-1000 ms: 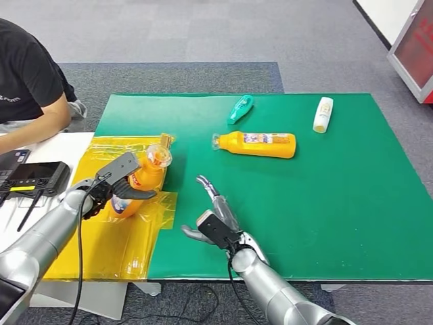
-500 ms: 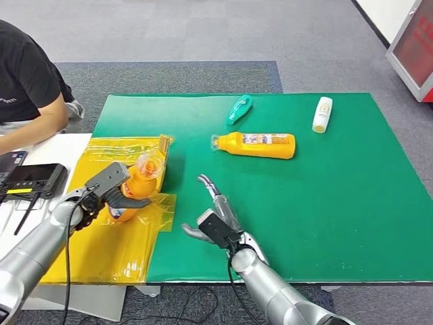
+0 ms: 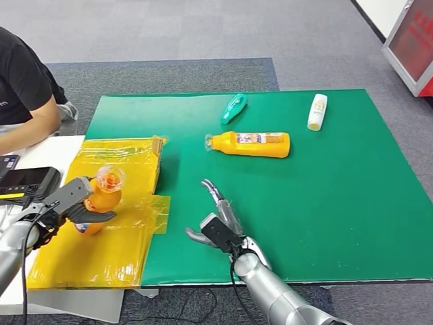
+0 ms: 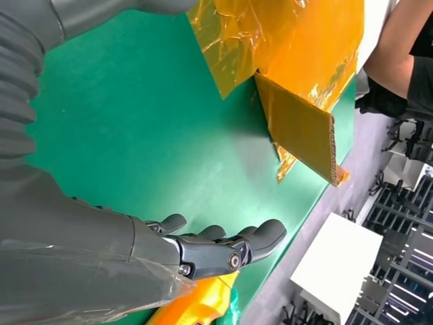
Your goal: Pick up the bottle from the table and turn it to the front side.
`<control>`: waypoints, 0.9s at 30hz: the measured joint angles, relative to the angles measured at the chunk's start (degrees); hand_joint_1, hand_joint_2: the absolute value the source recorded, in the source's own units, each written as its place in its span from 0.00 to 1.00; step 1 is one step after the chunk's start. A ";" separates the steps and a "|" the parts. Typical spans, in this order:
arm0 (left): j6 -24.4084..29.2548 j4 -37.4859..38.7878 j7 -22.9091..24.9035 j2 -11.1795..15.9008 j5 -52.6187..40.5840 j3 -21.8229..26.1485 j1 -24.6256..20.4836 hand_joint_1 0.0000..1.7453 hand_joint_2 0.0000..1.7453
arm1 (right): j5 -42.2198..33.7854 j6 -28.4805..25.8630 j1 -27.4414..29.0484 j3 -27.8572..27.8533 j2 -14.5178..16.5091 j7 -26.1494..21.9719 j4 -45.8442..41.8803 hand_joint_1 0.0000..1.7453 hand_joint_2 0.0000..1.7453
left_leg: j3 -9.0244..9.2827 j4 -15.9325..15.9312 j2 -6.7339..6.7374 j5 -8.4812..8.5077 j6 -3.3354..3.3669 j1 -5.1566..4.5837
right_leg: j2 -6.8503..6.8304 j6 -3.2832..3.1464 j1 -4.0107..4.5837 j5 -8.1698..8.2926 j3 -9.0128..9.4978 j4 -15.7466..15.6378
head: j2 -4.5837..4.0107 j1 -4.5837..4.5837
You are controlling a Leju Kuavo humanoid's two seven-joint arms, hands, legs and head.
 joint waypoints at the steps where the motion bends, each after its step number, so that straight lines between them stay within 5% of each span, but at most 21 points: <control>1: 0.06 -0.63 0.13 0.50 -0.02 0.29 0.45 1.00 1.00 | 0.01 -0.02 0.02 0.00 -0.01 0.00 0.00 0.00 1.00 | -0.01 -0.02 0.00 0.01 -0.02 0.01 | 0.00 -0.02 0.01 -0.01 -0.02 0.01 | 0.00 0.00; 12: 1.33 -8.57 1.80 5.60 -1.51 8.41 8.36 1.00 1.00 | 0.72 -0.32 0.74 -0.48 -0.18 -0.10 0.00 0.00 1.00 | -0.32 -0.07 0.06 0.06 -0.09 0.02 | 0.05 -0.10 0.04 -0.05 -0.54 0.05 | 0.01 0.01; 16: 2.09 -5.89 -2.74 2.62 -5.73 8.52 6.83 0.67 1.00 | 1.56 -0.03 0.65 -0.55 -0.15 -0.38 0.00 0.00 1.00 | -0.50 -0.07 -0.25 0.19 0.06 -0.04 | -0.34 -0.05 0.01 -0.06 -0.53 0.03 | 0.01 0.02; 18: 3.32 -3.72 -4.11 0.61 -6.98 8.03 5.36 0.59 1.00 | 1.76 0.05 0.56 -0.55 -0.13 -0.39 0.00 0.00 1.00 | -0.59 -0.07 -0.44 0.27 0.10 -0.07 | -0.57 -0.03 -0.02 -0.05 -0.51 0.02 | 0.00 0.02; 20: 4.15 -1.50 -4.65 -1.29 -7.49 7.52 3.88 0.72 1.00 | 1.84 0.10 0.51 -0.55 -0.10 -0.39 0.00 0.00 1.00 | -0.69 -0.07 -0.57 0.36 0.13 -0.09 | -0.72 0.02 -0.05 0.00 -0.51 0.02 | 0.00 0.02; 22: 4.74 0.65 -5.31 -2.99 -7.88 7.02 2.49 0.97 1.00 | 1.85 0.19 0.49 -0.55 -0.09 -0.39 0.00 0.00 1.00 | -0.76 -0.07 -0.61 0.43 0.14 -0.10 | -0.75 0.05 -0.06 0.10 -0.55 0.02 | 0.01 0.02; 27: 7.71 6.13 -8.56 -7.01 -9.84 5.49 -0.95 1.00 1.00 | 1.99 0.40 0.48 -0.53 -0.01 -0.48 0.00 0.00 1.00 | -0.86 -0.05 -0.64 0.55 0.23 -0.17 | -0.81 0.07 -0.11 0.19 -0.65 0.02 | 0.01 0.01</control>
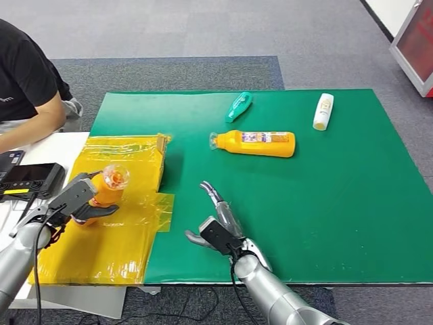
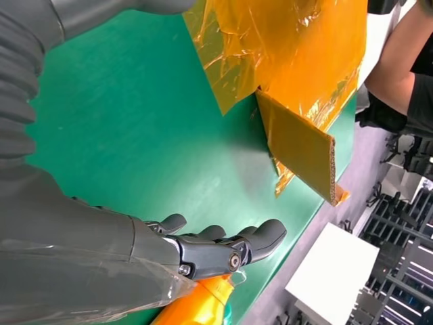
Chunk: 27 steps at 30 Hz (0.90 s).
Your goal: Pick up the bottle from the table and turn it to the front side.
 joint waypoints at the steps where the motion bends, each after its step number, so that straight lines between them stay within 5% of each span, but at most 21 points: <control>1: 0.42 0.98 -0.38 -0.74 -0.25 -0.21 -0.60 1.00 1.00 | 0.00 0.00 -0.01 0.01 0.04 0.00 0.00 0.00 1.00 | -0.03 0.00 -0.02 0.01 0.01 0.00 | -0.03 0.00 0.00 0.00 -0.01 0.00 | 0.00 0.01; 8: 0.09 6.42 -2.00 -4.83 -0.63 -1.83 -4.30 0.92 1.00 | 0.00 0.24 -0.01 0.01 0.11 0.01 0.00 0.00 1.00 | -0.12 0.00 -0.13 0.06 0.03 -0.01 | -0.18 0.01 -0.01 0.01 -0.02 0.00 | -0.01 0.01; 15: -1.85 9.26 -2.43 -6.09 -0.31 -3.59 -6.35 1.00 1.00 | -0.04 0.16 0.00 0.01 0.12 0.00 -0.01 0.00 1.00 | -0.12 0.00 -0.32 0.09 0.07 -0.07 | -0.35 0.06 -0.07 -0.03 0.06 0.00 | -0.01 0.00; 16: -1.93 9.35 -2.43 -6.12 -0.21 -3.80 -6.40 0.82 1.00 | -0.05 0.14 0.00 0.01 0.11 0.00 -0.02 0.00 1.00 | -0.12 0.00 -0.35 0.10 0.09 -0.07 | -0.38 0.07 -0.07 -0.03 0.08 0.00 | -0.01 0.01; 19: -2.82 9.42 -2.58 -6.20 0.38 -4.43 -6.54 0.07 1.00 | -0.10 0.19 0.00 0.01 0.11 -0.03 -0.02 0.00 1.00 | -0.11 0.00 -0.42 0.12 0.12 -0.11 | -0.45 0.11 -0.11 -0.06 0.13 0.00 | 0.01 0.01; 20: -3.29 9.42 -2.77 -6.21 0.67 -4.62 -6.56 0.00 1.00 | -0.11 0.22 0.00 0.01 0.11 -0.08 -0.02 0.00 1.00 | -0.10 0.00 -0.43 0.12 0.13 -0.12 | -0.45 0.12 -0.12 -0.06 0.15 0.00 | 0.01 0.00; 24: -4.60 9.36 -3.16 -6.76 1.86 -5.60 -5.68 0.00 0.00 | -0.11 0.19 0.01 0.04 0.19 -0.29 -0.02 0.00 1.00 | -0.11 0.01 -0.41 0.12 0.13 -0.15 | -0.41 0.15 -0.15 -0.03 0.11 -0.01 | 0.00 0.01; 27: -4.64 9.20 -2.67 -7.43 2.58 -6.08 -4.20 0.00 0.00 | -0.13 0.03 0.02 0.05 0.29 -0.38 -0.02 0.00 1.00 | -0.21 0.02 -0.33 0.12 0.12 -0.15 | -0.33 0.12 -0.15 0.03 -0.09 -0.01 | 0.00 0.00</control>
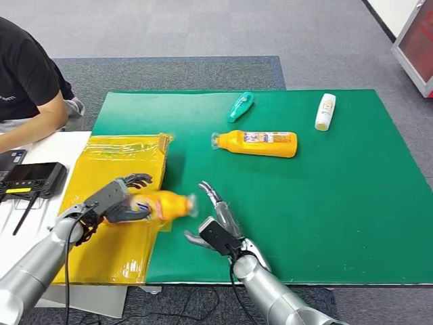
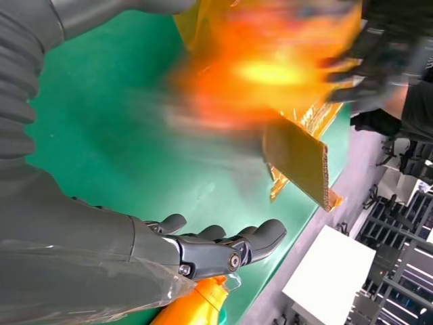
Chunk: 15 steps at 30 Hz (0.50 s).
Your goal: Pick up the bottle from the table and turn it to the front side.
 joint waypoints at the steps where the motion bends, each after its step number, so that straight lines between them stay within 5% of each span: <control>1: 0.05 -0.09 0.10 -0.21 0.20 -0.13 0.42 0.00 0.00 | -0.02 -0.04 0.00 0.01 0.04 -0.02 0.00 0.00 1.00 | -0.05 0.01 0.03 0.00 0.00 0.00 | 0.03 -0.02 0.00 0.02 -0.08 0.00 | 0.00 0.01; 15: 0.08 -0.62 0.21 -0.59 1.70 -0.67 2.04 0.00 0.00 | -0.06 -0.04 0.03 0.03 0.13 -0.13 0.02 0.00 1.00 | -0.46 0.01 0.09 0.05 -0.08 0.07 | 0.06 -0.05 0.05 0.05 -0.49 0.00 | 0.00 0.01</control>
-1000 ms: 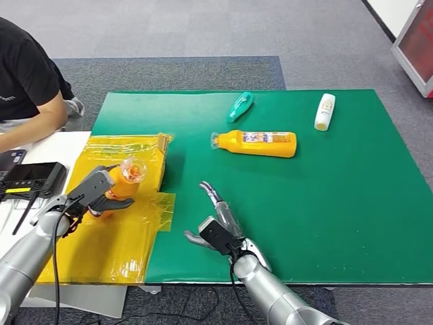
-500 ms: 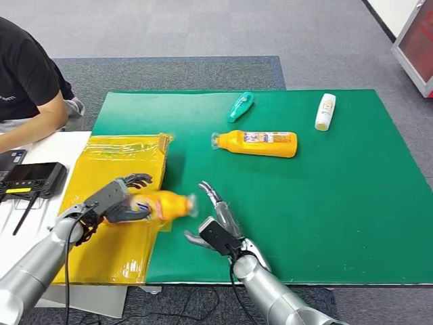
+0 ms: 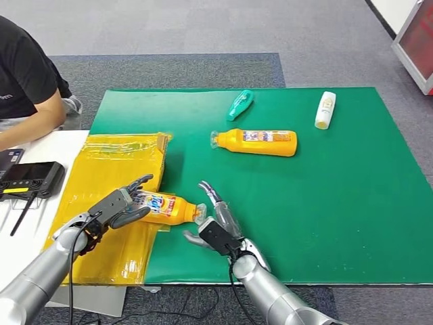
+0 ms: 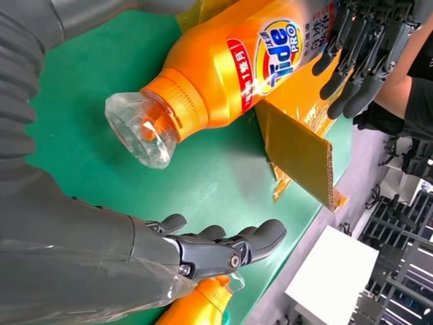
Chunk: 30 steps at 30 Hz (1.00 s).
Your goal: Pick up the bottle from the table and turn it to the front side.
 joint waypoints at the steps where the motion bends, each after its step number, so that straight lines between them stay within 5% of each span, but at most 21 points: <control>1: 0.21 -0.05 0.05 0.02 0.04 0.00 0.06 0.00 0.00 | -0.03 -0.02 0.00 0.01 0.00 0.00 0.01 0.00 1.00 | 0.00 0.00 0.00 0.00 0.00 0.00 | 0.00 0.00 0.00 0.00 0.00 0.00 | 0.00 -0.01; 12: 6.99 -4.92 0.67 0.16 1.08 2.65 4.01 0.00 0.00 | -0.16 -0.85 0.48 0.02 -0.02 0.85 -0.02 0.00 1.00 | -0.06 0.00 0.06 0.01 -0.02 0.01 | 0.05 -0.02 0.01 0.01 -0.15 0.00 | 0.00 -0.01; 16: 13.04 -10.14 -3.02 -0.43 2.69 5.73 7.11 0.00 0.00 | -0.21 -1.07 0.71 0.03 -0.02 0.97 -0.02 0.00 1.00 | -0.19 0.02 0.09 0.01 -0.02 0.01 | 0.07 -0.01 0.04 0.02 -0.28 0.00 | 0.00 -0.01; 21: 22.26 -21.71 -12.58 -5.72 13.88 12.71 12.26 0.00 0.00 | -1.19 -3.22 1.01 0.03 0.02 0.29 -0.26 0.00 1.00 | -0.34 0.06 0.10 -0.03 0.03 0.00 | 0.06 0.02 0.03 0.02 -0.34 -0.04 | 0.00 0.01; 30: 21.54 -38.70 -15.90 -13.05 18.85 22.13 19.99 0.00 0.00 | -4.32 -10.56 1.66 -0.10 0.03 -1.30 -3.34 0.00 1.00 | -0.42 0.07 0.15 -0.13 0.08 0.01 | 0.10 0.05 0.04 0.02 -0.45 -0.08 | 0.01 0.00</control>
